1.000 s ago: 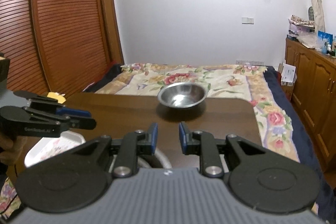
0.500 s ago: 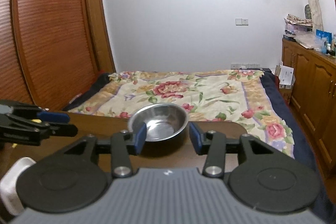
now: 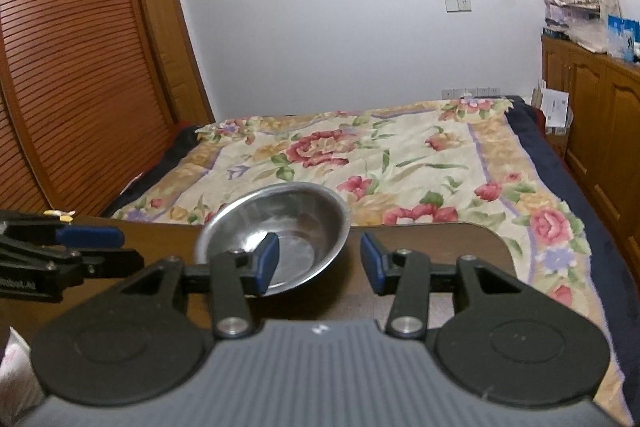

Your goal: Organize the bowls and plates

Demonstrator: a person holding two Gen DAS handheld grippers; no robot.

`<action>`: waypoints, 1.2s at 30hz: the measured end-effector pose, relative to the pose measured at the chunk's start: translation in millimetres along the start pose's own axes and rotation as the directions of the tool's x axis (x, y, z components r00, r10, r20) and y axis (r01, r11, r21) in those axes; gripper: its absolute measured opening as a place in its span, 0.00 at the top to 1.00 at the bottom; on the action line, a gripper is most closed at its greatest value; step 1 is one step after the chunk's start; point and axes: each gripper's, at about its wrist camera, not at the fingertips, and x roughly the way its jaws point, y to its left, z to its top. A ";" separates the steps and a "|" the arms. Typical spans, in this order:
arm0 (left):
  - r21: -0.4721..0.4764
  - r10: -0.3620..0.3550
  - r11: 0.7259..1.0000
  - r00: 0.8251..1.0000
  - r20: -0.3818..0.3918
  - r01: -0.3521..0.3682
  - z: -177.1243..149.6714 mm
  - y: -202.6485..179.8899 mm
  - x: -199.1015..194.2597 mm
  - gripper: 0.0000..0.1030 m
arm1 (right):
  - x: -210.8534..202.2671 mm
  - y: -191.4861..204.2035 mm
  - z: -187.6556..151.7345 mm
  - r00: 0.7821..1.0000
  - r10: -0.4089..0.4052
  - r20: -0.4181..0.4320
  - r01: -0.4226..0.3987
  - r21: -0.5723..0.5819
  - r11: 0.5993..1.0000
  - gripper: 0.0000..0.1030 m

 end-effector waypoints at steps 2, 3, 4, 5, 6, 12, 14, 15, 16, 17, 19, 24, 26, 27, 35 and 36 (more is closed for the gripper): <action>-0.019 0.006 1.000 1.000 -0.003 -0.006 0.5 2.1 8.1 0.44 | 4.7 -2.4 -0.6 1.000 0.002 0.002 -0.002 0.018 1.000 0.55; -0.025 0.009 1.000 1.000 -0.005 -0.009 0.6 2.2 11.7 0.44 | 7.1 -3.4 -1.0 1.000 0.002 0.005 -0.002 0.027 1.000 0.55; -0.028 0.013 1.000 1.000 -0.007 -0.013 0.7 2.9 15.7 0.44 | 10.7 -3.8 -1.1 1.000 0.002 0.004 -0.002 0.030 1.000 0.55; -0.031 0.015 0.999 1.000 -0.008 -0.016 1.0 3.7 18.6 0.44 | 12.6 -4.0 -2.3 1.000 0.002 0.002 -0.002 0.031 1.000 0.55; -0.036 0.017 0.999 1.000 -0.007 -0.017 1.5 4.8 21.9 0.44 | 14.4 -4.3 -3.5 1.000 0.000 0.000 0.000 0.034 0.999 0.55; -0.056 0.015 0.998 1.000 -0.011 -0.016 2.0 9.1 37.5 0.44 | 19.9 -3.4 -4.8 1.000 0.009 -0.006 -0.009 0.037 0.999 0.55; -0.057 0.011 0.998 1.000 -0.012 -0.012 2.3 9.3 40.8 0.44 | 20.6 -3.4 -4.3 1.000 0.019 -0.008 -0.019 0.041 0.999 0.55; -0.051 0.010 0.999 1.000 -0.018 -0.010 2.3 9.0 43.1 0.45 | 20.8 -3.6 -4.7 1.000 0.024 -0.009 -0.023 0.044 0.999 0.55; -0.047 0.009 0.999 1.000 -0.022 -0.010 2.5 8.4 45.1 0.45 | 20.8 -3.3 -5.0 1.000 0.030 -0.010 -0.029 0.045 0.999 0.55; -0.046 0.005 0.999 1.000 -0.024 -0.006 2.5 8.1 46.4 0.45 | 20.9 -2.7 -4.9 0.999 0.037 -0.011 -0.036 0.042 0.998 0.55; -0.050 -0.005 0.999 1.000 -0.027 0.004 3.3 9.1 48.4 0.45 | 21.1 -1.5 -5.0 0.999 0.049 -0.011 -0.049 0.044 0.998 0.55; -0.044 -0.006 0.999 0.999 -0.031 0.005 5.2 9.5 51.9 0.46 | 22.4 0.2 -5.1 0.998 0.063 -0.017 -0.062 0.042 0.997 0.55; -0.046 -0.008 0.999 0.999 -0.036 0.007 5.3 10.2 54.1 0.49 | 23.1 -0.1 -5.5 0.998 0.066 -0.022 -0.065 0.045 0.997 0.55; -0.046 -0.009 0.999 0.999 -0.040 0.007 4.9 10.4 55.6 0.52 | 23.6 -0.3 -5.8 0.997 0.067 -0.023 -0.066 0.048 0.997 0.55; -0.042 -0.022 0.999 0.996 -0.082 0.018 -0.1 10.6 62.7 0.64 | 24.7 -0.2 -7.9 0.996 0.079 -0.034 -0.077 0.058 0.995 0.55; -0.042 -0.023 0.999 0.996 -0.085 0.019 -1.1 10.3 62.8 0.66 | 24.7 -0.4 -8.1 0.996 0.083 -0.036 -0.080 0.060 0.995 0.56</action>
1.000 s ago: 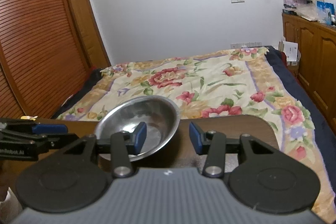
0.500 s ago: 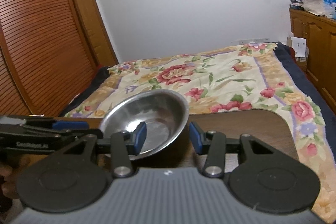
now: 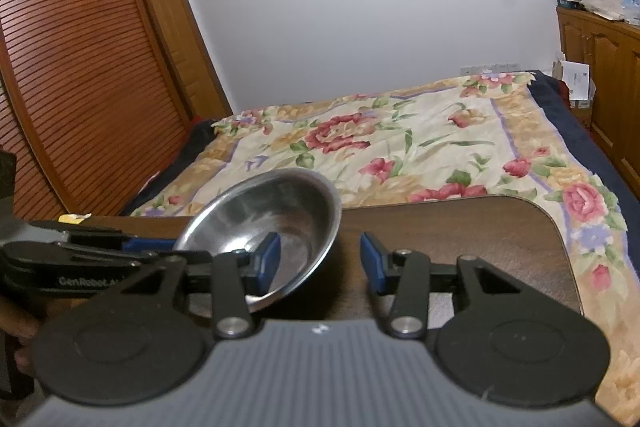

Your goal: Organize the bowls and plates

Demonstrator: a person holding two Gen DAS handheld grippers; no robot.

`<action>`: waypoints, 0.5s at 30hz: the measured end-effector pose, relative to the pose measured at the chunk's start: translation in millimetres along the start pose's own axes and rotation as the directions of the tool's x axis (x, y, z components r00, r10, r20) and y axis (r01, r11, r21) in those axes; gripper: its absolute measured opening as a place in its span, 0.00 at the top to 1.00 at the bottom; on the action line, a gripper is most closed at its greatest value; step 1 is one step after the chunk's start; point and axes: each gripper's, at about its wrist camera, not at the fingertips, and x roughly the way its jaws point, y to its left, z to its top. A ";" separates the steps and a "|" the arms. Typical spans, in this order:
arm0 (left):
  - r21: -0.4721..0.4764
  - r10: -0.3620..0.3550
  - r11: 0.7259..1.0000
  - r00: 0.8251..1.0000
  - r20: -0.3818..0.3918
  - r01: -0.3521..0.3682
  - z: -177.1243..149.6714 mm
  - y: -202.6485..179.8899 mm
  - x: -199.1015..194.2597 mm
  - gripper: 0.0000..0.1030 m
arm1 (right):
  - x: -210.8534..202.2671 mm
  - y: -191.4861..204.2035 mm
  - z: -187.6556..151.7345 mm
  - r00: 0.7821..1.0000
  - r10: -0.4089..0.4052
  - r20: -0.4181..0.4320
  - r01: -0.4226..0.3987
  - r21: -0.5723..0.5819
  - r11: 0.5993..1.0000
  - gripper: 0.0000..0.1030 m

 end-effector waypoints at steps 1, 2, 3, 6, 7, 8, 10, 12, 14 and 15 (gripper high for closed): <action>0.001 0.000 1.000 1.000 -0.004 0.000 -0.7 -0.2 0.0 0.68 | 0.1 0.1 -0.2 1.000 0.004 -0.002 -0.004 0.001 1.000 0.58; 0.002 0.002 1.000 1.000 -0.005 -0.002 -1.5 -0.2 -0.3 0.69 | 0.3 0.2 -0.2 1.000 0.008 -0.005 -0.008 0.001 1.000 0.59; 0.003 0.001 1.000 1.000 -0.006 -0.001 -1.1 -0.8 -0.6 0.70 | 0.5 0.6 -0.1 1.000 0.011 -0.006 -0.011 0.001 1.000 0.61; 0.002 0.001 1.000 1.000 -0.006 -0.001 -1.2 -1.0 -0.7 0.73 | 1.8 0.8 -0.6 1.000 0.020 -0.015 -0.020 0.003 1.000 0.67; 0.003 0.001 1.000 1.000 -0.007 -0.001 -1.5 -1.1 -1.0 0.73 | 2.1 0.9 -1.2 1.000 0.024 -0.018 -0.024 0.005 1.000 0.68; 0.003 0.001 1.000 1.000 -0.005 -0.001 -1.5 -1.1 -1.0 0.74 | 2.7 0.7 -1.8 0.999 0.029 -0.022 -0.029 0.008 1.000 0.68; 0.002 0.001 1.000 1.000 -0.006 -0.001 -1.8 -1.3 -1.2 0.75 | 4.1 0.8 -2.0 0.999 0.034 -0.029 -0.033 0.008 0.999 0.70; 0.002 0.001 1.000 1.000 -0.006 -0.001 -1.4 -1.3 -1.1 0.75 | 4.7 0.6 -2.4 0.999 0.034 -0.032 -0.034 0.009 0.999 0.71; 0.003 0.001 1.000 1.000 -0.006 -0.001 -1.3 -1.2 -1.2 0.75 | 4.6 0.5 -2.7 0.999 0.036 -0.035 -0.036 0.012 0.999 0.72; 0.003 0.001 1.000 1.000 -0.006 -0.001 -2.0 -1.3 -1.6 0.76 | 4.6 0.5 -3.1 0.999 0.037 -0.037 -0.037 0.013 0.999 0.73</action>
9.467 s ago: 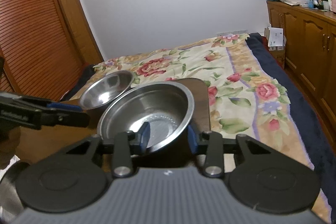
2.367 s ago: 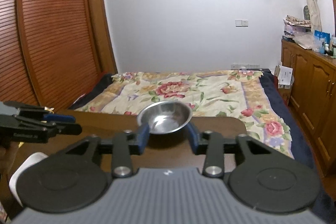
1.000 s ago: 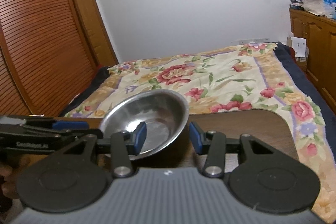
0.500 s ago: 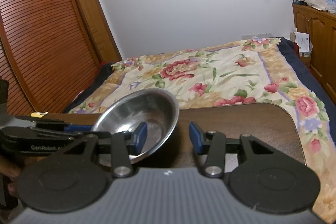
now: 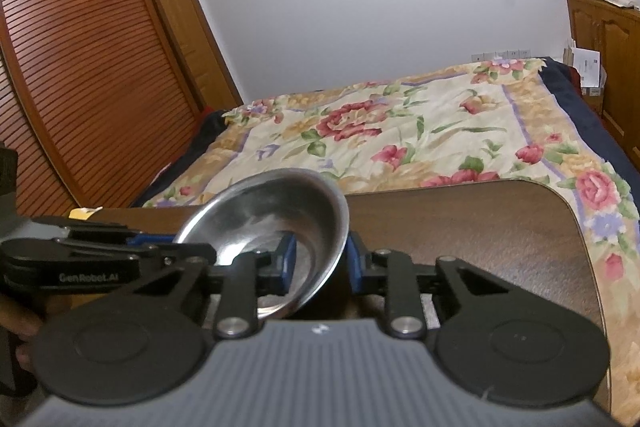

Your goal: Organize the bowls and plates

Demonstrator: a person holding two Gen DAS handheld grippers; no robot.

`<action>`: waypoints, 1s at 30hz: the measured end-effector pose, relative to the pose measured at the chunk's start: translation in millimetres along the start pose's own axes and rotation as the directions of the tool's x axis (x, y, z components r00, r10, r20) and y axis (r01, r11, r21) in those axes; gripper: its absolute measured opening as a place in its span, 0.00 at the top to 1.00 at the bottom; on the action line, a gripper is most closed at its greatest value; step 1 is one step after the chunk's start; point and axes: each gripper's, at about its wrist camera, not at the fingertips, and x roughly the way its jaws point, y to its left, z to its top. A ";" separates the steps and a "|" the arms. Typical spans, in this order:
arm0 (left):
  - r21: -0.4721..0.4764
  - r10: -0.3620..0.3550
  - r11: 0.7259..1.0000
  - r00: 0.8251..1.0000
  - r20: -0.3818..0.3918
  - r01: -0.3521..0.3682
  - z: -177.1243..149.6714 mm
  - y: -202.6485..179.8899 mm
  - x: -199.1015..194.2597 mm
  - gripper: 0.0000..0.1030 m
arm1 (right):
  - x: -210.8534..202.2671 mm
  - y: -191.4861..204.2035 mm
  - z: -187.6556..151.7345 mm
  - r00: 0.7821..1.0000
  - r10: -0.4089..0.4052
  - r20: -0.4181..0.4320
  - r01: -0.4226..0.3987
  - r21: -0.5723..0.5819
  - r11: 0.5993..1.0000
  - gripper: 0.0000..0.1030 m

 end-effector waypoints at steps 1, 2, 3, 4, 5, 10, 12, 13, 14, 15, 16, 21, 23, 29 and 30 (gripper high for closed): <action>-0.003 0.000 1.000 1.000 0.001 0.000 0.6 -0.1 0.2 0.76 | 0.2 -0.1 -0.5 1.000 0.000 -0.001 0.000 0.000 1.000 0.74; -0.003 0.000 1.000 1.000 0.002 0.000 0.7 -0.2 0.2 0.76 | 0.8 -0.1 -0.7 1.000 -0.004 -0.004 0.004 -0.001 1.000 0.75; -0.002 -0.001 1.000 1.000 0.001 0.001 0.6 -0.2 0.1 0.76 | 1.2 0.4 -0.3 1.000 -0.011 -0.009 0.011 -0.005 1.000 0.78; -0.002 0.001 1.000 1.000 0.002 -0.001 0.6 -0.2 0.2 0.76 | 1.8 1.6 -0.6 1.000 -0.020 -0.014 0.020 -0.016 1.000 0.79; -0.001 0.002 1.000 1.000 0.001 -0.002 0.5 -0.1 0.1 0.77 | 1.8 2.6 -1.2 1.000 -0.023 -0.014 0.023 -0.023 0.999 0.79; 0.001 0.004 1.000 1.000 0.004 -0.004 -1.4 -1.6 -2.9 0.78 | 1.0 -1.4 -1.2 1.000 -0.015 -0.013 0.015 -0.005 1.000 0.84; 0.002 0.002 1.000 1.000 0.003 -0.002 -1.2 -2.1 -3.4 0.79 | -0.2 -3.3 -0.2 1.000 -0.008 -0.010 0.008 0.007 1.000 0.86; 0.002 0.003 1.000 1.000 0.005 -0.003 -1.1 -2.2 -3.3 0.80 | -0.9 -3.8 0.3 1.000 -0.003 -0.007 0.003 0.013 1.000 0.86; 0.002 0.003 1.000 1.000 0.005 -0.003 -1.0 -2.2 -3.3 0.80 | -1.8 -3.7 0.4 1.000 0.001 -0.004 -0.001 0.016 1.000 0.87; 0.004 0.003 1.000 1.000 0.007 -0.003 -1.4 -3.5 -5.1 0.80 | -2.3 -3.7 0.7 1.000 0.003 -0.002 -0.003 0.017 1.000 0.87; 0.005 0.002 1.000 1.000 0.010 -0.002 -1.9 -4.4 -7.2 0.80 | -2.6 -3.3 1.0 1.000 0.003 0.000 -0.003 0.018 1.000 0.87; 0.013 -0.002 1.000 1.000 0.029 0.001 0.2 -10.2 -20.9 0.80 | -8.0 -2.4 3.0 1.000 0.006 0.012 -0.006 0.023 1.000 0.87; 0.017 -0.003 1.000 0.999 0.037 0.003 1.8 -11.5 -25.1 0.80 | -10.1 -1.4 4.4 1.000 0.005 0.017 -0.005 0.022 1.000 0.87; 0.033 -0.006 0.999 0.999 0.051 0.005 5.2 -16.0 -34.9 0.81 | -18.1 3.5 5.6 1.000 -0.006 0.024 0.006 0.012 1.000 0.87; 0.034 -0.007 0.999 0.999 0.052 0.006 5.2 -16.0 -35.2 0.81 | -20.3 4.7 5.8 1.000 -0.008 0.026 0.008 0.008 1.000 0.87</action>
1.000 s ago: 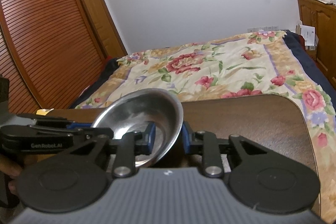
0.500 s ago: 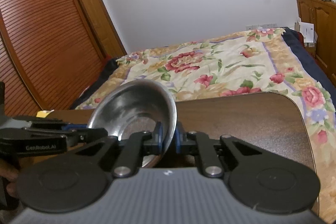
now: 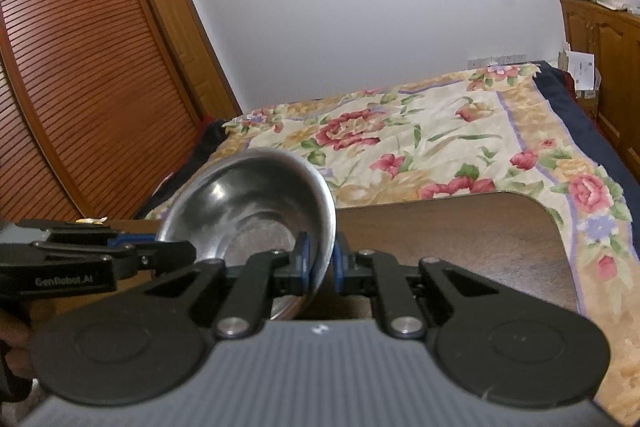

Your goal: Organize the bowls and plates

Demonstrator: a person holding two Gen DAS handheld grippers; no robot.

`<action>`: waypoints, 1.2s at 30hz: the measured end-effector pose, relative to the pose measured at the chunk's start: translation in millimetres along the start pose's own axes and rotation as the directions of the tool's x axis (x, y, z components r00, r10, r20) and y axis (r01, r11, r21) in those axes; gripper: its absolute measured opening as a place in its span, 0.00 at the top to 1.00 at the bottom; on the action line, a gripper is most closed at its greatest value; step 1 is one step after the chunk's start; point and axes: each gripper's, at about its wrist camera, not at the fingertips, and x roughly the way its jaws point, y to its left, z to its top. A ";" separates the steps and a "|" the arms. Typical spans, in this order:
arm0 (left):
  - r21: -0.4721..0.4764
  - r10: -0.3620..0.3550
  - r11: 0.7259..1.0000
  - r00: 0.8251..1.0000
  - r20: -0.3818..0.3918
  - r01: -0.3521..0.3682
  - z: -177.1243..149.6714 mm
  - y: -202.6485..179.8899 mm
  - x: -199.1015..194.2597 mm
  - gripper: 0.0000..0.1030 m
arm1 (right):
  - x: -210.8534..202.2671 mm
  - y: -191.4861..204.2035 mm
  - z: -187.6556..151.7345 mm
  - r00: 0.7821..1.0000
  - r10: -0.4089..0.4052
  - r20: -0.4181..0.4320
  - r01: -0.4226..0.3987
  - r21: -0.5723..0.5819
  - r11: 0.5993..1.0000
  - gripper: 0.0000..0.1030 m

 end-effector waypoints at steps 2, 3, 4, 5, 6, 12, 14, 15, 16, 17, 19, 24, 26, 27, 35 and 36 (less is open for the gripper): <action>0.004 -0.002 1.000 1.000 0.007 0.002 1.4 -0.8 -3.7 0.81 | -5.7 1.0 1.4 1.000 0.000 0.007 0.000 -0.005 1.000 0.87; 0.006 -0.004 1.000 1.000 0.011 0.004 2.3 -1.9 -6.0 0.81 | -8.7 1.4 2.4 1.000 -0.001 0.011 0.001 -0.006 1.000 0.87; 0.006 -0.006 1.000 1.000 0.014 0.006 2.6 -2.8 -8.3 0.81 | -11.0 1.8 3.6 1.000 -0.002 0.014 0.002 -0.008 1.000 0.87; 0.008 -0.007 1.000 1.000 0.018 0.007 2.9 -4.0 -10.8 0.81 | -14.0 3.1 4.8 1.000 -0.005 0.019 0.005 -0.012 1.000 0.87; 0.011 -0.008 1.000 1.000 0.023 0.008 3.3 -5.3 -13.5 0.81 | -16.8 4.4 5.9 1.000 -0.007 0.024 0.007 -0.017 1.000 0.87; 0.016 -0.012 1.000 0.999 0.049 0.011 5.2 -9.4 -27.1 0.81 | -32.2 12.3 9.8 0.999 -0.016 0.048 0.018 -0.034 0.999 0.87; 0.017 -0.014 1.000 0.998 0.056 0.013 5.4 -11.0 -31.9 0.81 | -36.3 13.7 10.6 0.998 -0.018 0.054 0.020 -0.039 0.999 0.87; 0.018 -0.016 1.000 0.998 0.059 0.015 5.3 -12.4 -34.8 0.81 | -38.3 14.1 10.9 0.998 -0.017 0.056 0.020 -0.041 0.999 0.87; 0.018 -0.017 1.000 0.998 0.062 0.016 5.5 -13.3 -37.2 0.81 | -41.0 15.2 11.0 0.998 -0.018 0.060 0.021 -0.043 0.999 0.87; 0.020 -0.019 1.000 0.998 0.065 0.018 5.6 -13.9 -39.9 0.81 | -43.2 16.4 11.3 0.998 -0.019 0.063 0.022 -0.046 0.999 0.87; 0.023 -0.021 1.000 0.997 0.074 0.020 5.7 -16.0 -46.2 0.81 | -48.0 19.1 12.3 0.997 -0.021 0.071 0.024 -0.051 0.998 0.87; 0.033 -0.030 0.999 0.995 0.097 0.027 6.1 -20.1 -61.8 0.81 | -59.0 24.0 13.6 0.996 -0.024 0.088 0.029 -0.062 0.998 0.87; 0.036 -0.032 0.999 0.994 0.106 0.028 5.7 -21.8 -68.3 0.81 | -62.2 25.8 14.7 0.995 -0.025 0.093 0.032 -0.069 0.997 0.87; 0.038 -0.034 0.999 0.993 0.109 0.030 5.5 -22.3 -71.4 0.81 | -64.3 27.1 15.0 0.995 -0.026 0.096 0.033 -0.071 0.997 0.87; 0.050 -0.044 0.998 0.990 0.138 0.038 2.1 -27.6 -97.7 0.81 | -83.2 39.8 14.0 0.993 -0.026 0.118 0.038 -0.097 0.995 0.87; 0.053 -0.048 0.998 0.989 0.141 0.041 0.9 -28.1 -101.7 0.81 | -85.5 40.8 13.2 0.992 -0.027 0.120 0.039 -0.099 0.994 0.87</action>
